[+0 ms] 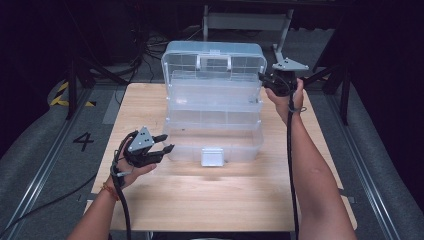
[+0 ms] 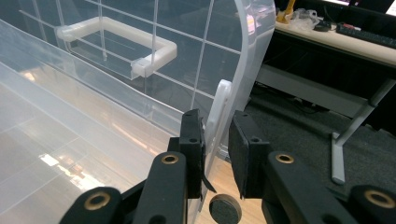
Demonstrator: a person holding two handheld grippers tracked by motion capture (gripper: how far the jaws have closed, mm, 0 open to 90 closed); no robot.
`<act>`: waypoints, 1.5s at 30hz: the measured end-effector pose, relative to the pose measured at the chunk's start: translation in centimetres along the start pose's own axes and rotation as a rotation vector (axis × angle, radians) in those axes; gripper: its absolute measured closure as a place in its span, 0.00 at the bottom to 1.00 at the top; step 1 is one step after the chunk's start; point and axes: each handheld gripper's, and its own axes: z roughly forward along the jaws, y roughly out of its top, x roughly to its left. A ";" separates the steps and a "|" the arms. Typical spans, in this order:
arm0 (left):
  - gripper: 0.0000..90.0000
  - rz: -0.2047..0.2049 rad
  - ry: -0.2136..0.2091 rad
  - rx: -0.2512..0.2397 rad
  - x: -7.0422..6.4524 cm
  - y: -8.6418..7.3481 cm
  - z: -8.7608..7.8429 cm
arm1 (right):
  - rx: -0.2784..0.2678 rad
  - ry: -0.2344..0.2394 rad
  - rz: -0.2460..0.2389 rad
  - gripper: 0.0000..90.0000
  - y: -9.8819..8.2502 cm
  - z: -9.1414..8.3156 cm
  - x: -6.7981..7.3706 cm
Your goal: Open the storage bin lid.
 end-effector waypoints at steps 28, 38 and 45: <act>0.42 -0.018 -0.028 0.262 -0.2 -5.9 -1.0 | 0.046 0.037 0.064 0.85 0.8 2.2 -1.4; 0.34 -0.065 -0.059 0.314 -0.9 -7.3 0.0 | 0.075 0.053 0.079 0.85 1.2 3.0 -2.0; 0.28 -0.101 -0.101 0.305 -1.1 -7.8 0.5 | 0.079 0.058 0.081 0.84 1.2 3.4 -2.2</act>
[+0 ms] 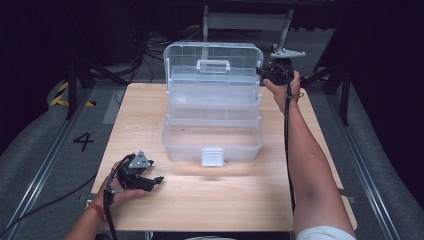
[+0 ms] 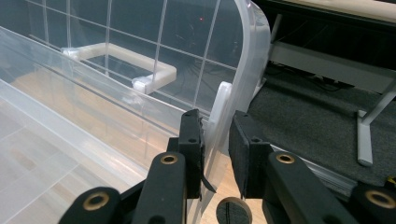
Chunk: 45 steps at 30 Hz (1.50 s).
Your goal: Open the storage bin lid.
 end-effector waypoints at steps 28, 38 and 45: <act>0.17 -0.040 0.046 -0.015 -0.9 -0.4 0.1 | 0.037 0.030 0.030 0.83 0.4 1.4 -1.0; 0.17 -0.043 0.044 -0.013 -0.9 -0.4 0.1 | 0.059 0.045 0.047 0.82 0.7 2.3 -1.5; 0.17 -0.039 0.044 -0.014 -0.9 -0.4 0.1 | 0.063 0.053 0.068 0.81 0.5 3.2 -2.0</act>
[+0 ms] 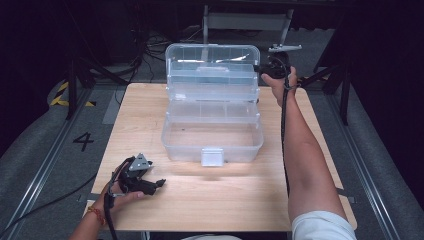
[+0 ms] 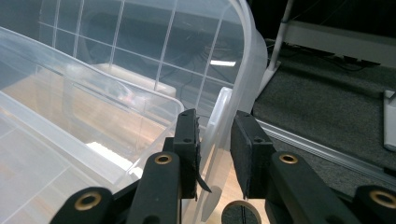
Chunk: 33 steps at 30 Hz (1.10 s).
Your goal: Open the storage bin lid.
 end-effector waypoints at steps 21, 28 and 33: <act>0.17 0.003 -0.006 -0.004 0.1 0.0 0.0 | 0.046 -0.029 0.039 0.79 0.0 2.2 -0.7; 0.17 0.004 -0.011 -0.005 0.1 0.0 0.1 | 0.048 -0.029 0.048 0.79 -0.1 2.6 -0.8; 0.17 0.004 -0.014 -0.005 0.1 0.1 0.1 | 0.060 -0.038 0.044 0.78 0.0 2.7 -0.8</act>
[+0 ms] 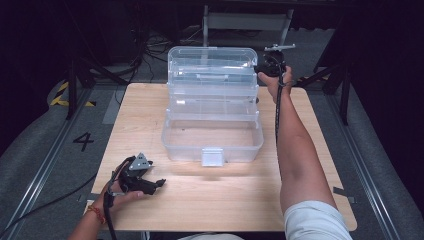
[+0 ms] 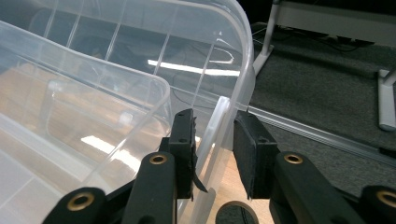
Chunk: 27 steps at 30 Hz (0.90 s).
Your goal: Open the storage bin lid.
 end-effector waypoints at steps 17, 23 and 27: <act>0.17 -0.004 0.003 -0.001 -0.1 0.0 0.0 | 0.011 -0.019 0.003 0.77 -0.2 0.7 0.0; 0.17 -0.004 0.002 -0.001 -0.1 0.0 0.0 | 0.012 -0.017 0.011 0.76 -0.2 0.8 -0.1; 0.17 -0.003 0.003 0.002 -0.1 0.0 0.0 | 0.035 -0.028 0.005 0.73 -0.4 1.1 0.0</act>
